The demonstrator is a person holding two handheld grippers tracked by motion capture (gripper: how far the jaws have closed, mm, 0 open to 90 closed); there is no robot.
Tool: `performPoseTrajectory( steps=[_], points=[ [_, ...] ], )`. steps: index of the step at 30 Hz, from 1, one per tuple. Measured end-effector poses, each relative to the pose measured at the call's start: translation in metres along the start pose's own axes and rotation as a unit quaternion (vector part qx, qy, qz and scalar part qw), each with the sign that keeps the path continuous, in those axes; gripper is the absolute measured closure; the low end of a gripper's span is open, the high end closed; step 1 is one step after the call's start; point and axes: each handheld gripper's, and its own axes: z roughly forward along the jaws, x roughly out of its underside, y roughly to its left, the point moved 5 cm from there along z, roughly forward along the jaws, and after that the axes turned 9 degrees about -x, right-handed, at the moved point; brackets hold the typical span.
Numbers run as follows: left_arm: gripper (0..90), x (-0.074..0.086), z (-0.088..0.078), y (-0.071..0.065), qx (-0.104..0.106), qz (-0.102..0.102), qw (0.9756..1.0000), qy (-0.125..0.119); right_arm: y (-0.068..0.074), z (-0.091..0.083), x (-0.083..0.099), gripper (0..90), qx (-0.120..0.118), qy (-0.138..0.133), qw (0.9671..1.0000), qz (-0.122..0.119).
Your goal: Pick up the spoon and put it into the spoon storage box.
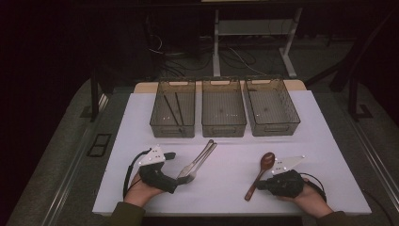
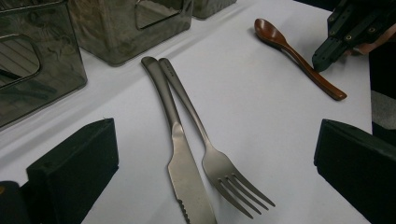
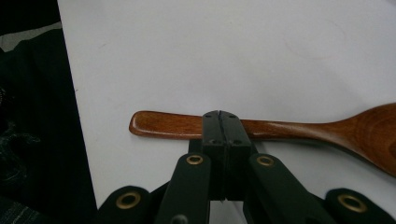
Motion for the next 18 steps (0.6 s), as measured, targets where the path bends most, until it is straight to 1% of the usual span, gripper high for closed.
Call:
performPoseTrajectory(
  steps=[2, 7, 9, 14, 18],
  points=[
    [0.0, 0.0, 0.0, 0.0, 0.0, -0.001, 1.0, 0.0, -0.001, 0.002, -0.002, 88.7, -0.002, -0.002, 1.0, -0.001],
    [0.0, 0.0, 0.0, 0.0, -0.001, -0.001, 1.0, 0.0, -0.006, 0.006, -0.007, 88.6, 0.005, -0.007, 1.0, -0.002],
    [0.0, 0.0, 0.0, 0.0, -0.001, 0.003, 1.0, 0.0, -0.007, 0.008, -0.009, 88.7, 0.008, -0.007, 0.9999, -0.003],
    [0.0, 0.0, -0.001, 0.0, -0.002, 0.001, 1.0, -0.001, -0.009, 0.015, -0.016, 88.6, 0.009, -0.011, 0.9999, -0.005],
    [0.0, 0.0, -0.001, 0.0, -0.002, 0.001, 1.0, -0.001, -0.011, 0.021, -0.024, 88.7, 0.014, -0.014, 0.9998, -0.009]
  ],
)
